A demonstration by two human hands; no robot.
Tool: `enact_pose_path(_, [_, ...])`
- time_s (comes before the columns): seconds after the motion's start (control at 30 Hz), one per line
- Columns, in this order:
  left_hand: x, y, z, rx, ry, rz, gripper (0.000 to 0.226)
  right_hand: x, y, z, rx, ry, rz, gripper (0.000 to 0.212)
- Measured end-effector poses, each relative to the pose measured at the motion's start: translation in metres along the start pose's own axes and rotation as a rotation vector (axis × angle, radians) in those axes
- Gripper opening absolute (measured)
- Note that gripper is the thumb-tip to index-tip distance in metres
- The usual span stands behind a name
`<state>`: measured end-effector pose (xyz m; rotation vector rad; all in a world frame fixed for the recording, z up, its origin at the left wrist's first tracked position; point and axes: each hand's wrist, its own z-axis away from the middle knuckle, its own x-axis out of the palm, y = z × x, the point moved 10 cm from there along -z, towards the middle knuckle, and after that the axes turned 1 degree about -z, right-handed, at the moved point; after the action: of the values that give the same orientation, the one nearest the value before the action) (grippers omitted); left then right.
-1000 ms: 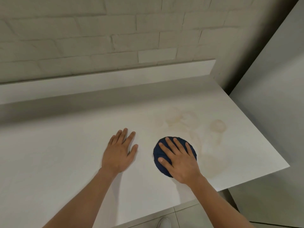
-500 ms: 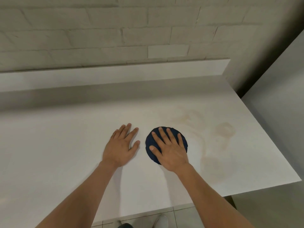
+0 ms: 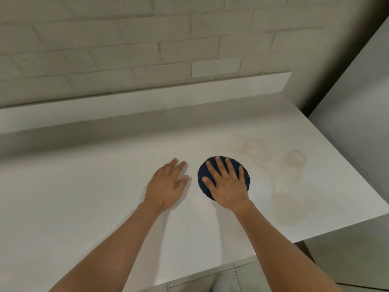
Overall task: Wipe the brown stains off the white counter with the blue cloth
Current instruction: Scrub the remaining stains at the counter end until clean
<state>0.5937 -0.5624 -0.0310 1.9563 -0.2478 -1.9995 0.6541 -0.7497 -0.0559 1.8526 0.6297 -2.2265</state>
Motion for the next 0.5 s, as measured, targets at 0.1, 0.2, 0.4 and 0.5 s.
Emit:
enact_pose_path(0.1, [-0.024,-0.019,0.001,0.033,0.081,-0.043,0.056,0.009,-0.035,0.024,-0.048,0.032,0.005,0.063])
enact_pose_path(0.2, [-0.023,-0.034,0.004,0.061,0.057,-0.108,0.057,0.018,-0.053,0.051,-0.07,0.057,0.0,0.062])
enact_pose_path(0.4, [-0.004,-0.045,0.005,0.087,0.008,-0.111,0.058,0.02,-0.063,0.061,-0.041,0.057,0.01,0.061])
enact_pose_path(0.5, [-0.003,-0.046,0.005,0.082,0.009,-0.115,0.059,0.016,-0.069,0.043,-0.018,0.053,0.006,0.061])
